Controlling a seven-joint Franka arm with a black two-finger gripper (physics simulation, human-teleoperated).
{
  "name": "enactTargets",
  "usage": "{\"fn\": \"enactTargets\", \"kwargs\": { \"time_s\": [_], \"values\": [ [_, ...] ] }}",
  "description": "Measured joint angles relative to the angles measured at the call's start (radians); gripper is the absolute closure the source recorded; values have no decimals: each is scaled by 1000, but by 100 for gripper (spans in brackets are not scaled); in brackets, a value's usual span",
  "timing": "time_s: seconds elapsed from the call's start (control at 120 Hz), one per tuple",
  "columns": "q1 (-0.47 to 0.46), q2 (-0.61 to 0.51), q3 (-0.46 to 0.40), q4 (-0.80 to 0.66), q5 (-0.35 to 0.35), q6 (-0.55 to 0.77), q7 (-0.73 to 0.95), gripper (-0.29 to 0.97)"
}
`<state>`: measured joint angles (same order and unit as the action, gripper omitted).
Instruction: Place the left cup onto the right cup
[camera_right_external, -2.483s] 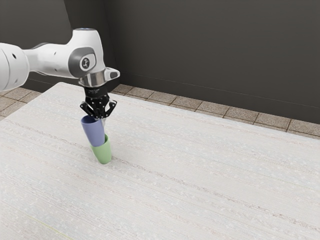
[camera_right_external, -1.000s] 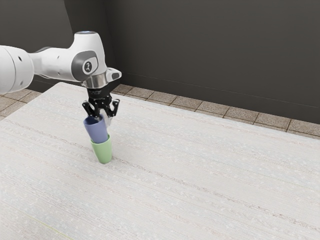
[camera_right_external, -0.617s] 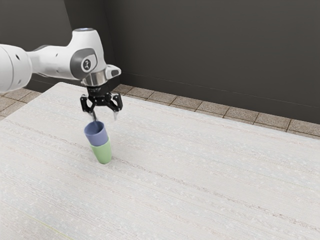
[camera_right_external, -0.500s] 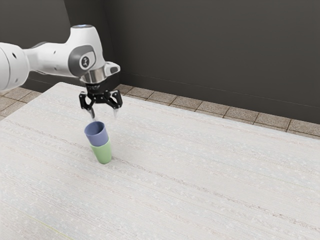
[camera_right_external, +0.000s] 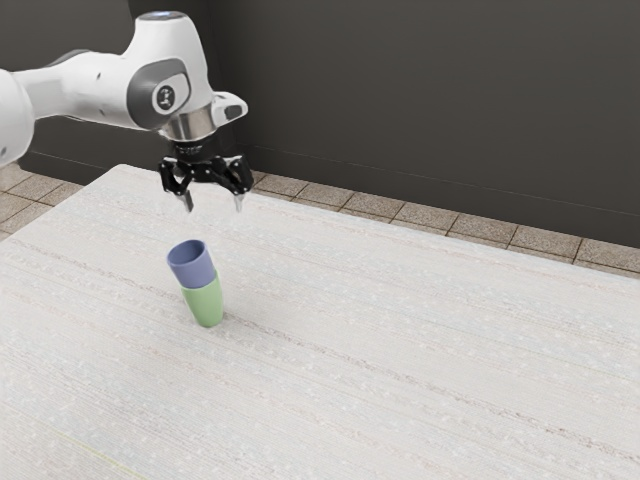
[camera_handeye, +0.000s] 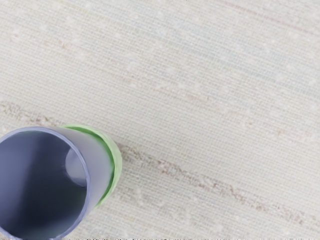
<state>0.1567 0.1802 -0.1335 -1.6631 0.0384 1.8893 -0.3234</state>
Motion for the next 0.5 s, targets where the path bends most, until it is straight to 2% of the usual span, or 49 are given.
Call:
{"fn": "enactTargets", "kwargs": {
  "time_s": [0.375, 0.5],
  "values": [
    [-38, -94, 1, 1, 35, -69, 105, 0],
    [-35, -108, 3, 0, 65, -81, 161, 0]
  ]
}}
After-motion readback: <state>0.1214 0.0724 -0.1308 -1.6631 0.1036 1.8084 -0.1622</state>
